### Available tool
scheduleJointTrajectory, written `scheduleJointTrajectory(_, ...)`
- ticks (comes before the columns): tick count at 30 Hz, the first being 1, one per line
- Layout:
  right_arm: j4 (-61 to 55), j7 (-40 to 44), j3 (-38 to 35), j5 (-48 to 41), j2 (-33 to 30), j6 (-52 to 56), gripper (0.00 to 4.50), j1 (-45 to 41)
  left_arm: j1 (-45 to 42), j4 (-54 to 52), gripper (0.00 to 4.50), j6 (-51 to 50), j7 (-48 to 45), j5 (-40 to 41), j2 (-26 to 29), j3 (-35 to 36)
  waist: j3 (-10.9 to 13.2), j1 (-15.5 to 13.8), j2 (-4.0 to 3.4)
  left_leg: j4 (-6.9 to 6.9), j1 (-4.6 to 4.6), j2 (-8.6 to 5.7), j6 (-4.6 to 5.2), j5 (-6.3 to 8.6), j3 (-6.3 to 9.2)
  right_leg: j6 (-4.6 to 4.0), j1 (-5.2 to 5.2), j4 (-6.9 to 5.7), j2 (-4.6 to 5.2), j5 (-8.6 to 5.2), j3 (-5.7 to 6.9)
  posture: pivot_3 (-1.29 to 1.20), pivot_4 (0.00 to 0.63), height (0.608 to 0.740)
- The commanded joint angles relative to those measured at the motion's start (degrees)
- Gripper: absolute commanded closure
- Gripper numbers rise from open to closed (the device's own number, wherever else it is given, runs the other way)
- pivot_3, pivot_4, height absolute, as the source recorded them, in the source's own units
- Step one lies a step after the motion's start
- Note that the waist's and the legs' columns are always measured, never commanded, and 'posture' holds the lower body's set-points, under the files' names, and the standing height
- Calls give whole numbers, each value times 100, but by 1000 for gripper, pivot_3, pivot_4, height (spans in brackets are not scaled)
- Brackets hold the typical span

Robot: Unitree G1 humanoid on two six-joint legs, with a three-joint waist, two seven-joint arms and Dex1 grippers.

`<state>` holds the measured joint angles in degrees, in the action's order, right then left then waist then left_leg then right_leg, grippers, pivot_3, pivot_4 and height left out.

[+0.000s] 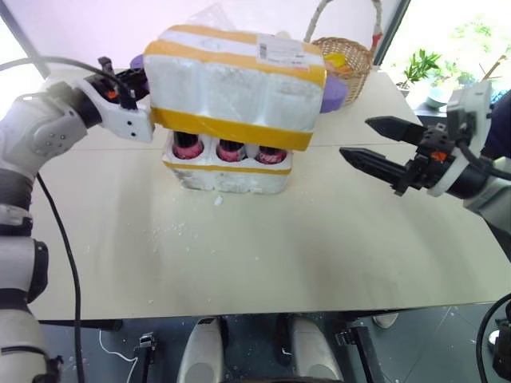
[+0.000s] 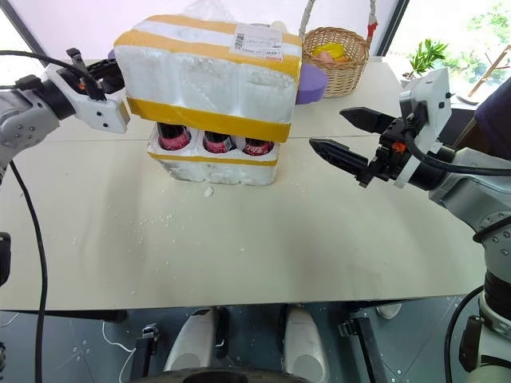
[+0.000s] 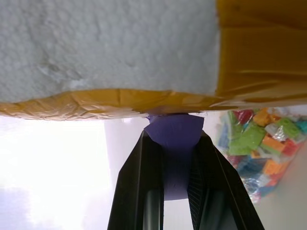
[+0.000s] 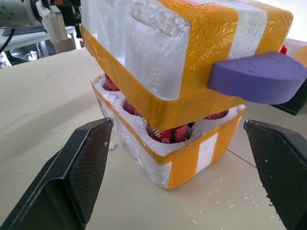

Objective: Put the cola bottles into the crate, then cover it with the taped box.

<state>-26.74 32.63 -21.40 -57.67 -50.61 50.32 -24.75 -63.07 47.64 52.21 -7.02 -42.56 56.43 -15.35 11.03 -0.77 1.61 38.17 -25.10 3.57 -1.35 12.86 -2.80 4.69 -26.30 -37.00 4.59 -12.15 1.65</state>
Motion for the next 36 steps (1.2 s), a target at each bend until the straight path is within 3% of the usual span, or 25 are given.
scheduleJointTrajectory(1,-141,11,-270,-127,-59,-100,0,-61,-15,68,4385,70,175,-101,146,-71,0,0,0,0,0,0,0,0,0,0,0,0,0,0,0,0,150,740)
scheduleJointTrajectory(2,-124,28,-267,-116,-71,-103,0,-72,32,69,3354,92,164,-77,161,-82,0,0,0,0,0,0,0,0,0,0,0,0,0,0,0,0,150,740)
scheduleJointTrajectory(8,-22,148,-202,-33,-106,-124,0,-120,394,-184,532,163,232,-99,371,-94,0,2,0,0,0,0,0,0,0,0,0,0,0,0,0,0,150,740)
scheduleJointTrajectory(16,67,283,-128,68,-67,-170,0,-79,2107,-956,532,449,-532,1289,1178,497,0,26,-1,-7,4,5,0,0,-1,-2,-5,-4,0,-1,0,0,150,740)
scheduleJointTrajectory(18,90,328,-118,111,-62,-199,0,-16,3043,-1289,532,55,-1207,2542,1412,896,-1,32,-2,-7,4,5,0,0,-3,-2,-4,-2,1,-1,-1,0,150,740)
scheduleJointTrajectory(22,194,407,-56,195,-52,-244,0,-29,4658,-2449,532,-2318,-3154,5268,1535,1853,-1,24,-5,-8,7,9,0,0,-6,-5,-3,-5,5,-2,-2,0,150,740)
scheduleJointTrajectory(24,366,545,12,279,-91,-288,0,-141,5128,-3470,532,-5526,-4253,7859,1676,2779,-1,5,-4,-7,6,11,-1,0,-4,-10,-3,-1,3,-5,0,0,150,740)
scheduleJointTrajectory(26,569,744,93,378,-150,-325,0,-262,5551,-4012,532,-7043,-5475,8989,2009,3563,2,14,6,-1,4,14,-2,-1,1,-11,1,-3,1,-6,1,0,150,740)
scheduleJointTrajectory(32,828,1125,340,611,-124,-489,0,-469,5204,-3891,532,-9068,-7081,9679,2885,4289,0,17,-11,-7,10,8,-3,0,-1,-25,4,8,-3,-15,3,0,150,740)
scheduleJointTrajectory(36,959,1185,491,729,-27,-539,0,-579,4666,-3805,532,-9494,-7267,9623,3023,4228,3,41,-18,-13,16,9,-2,0,-6,-28,3,7,-5,-18,1,0,150,740)
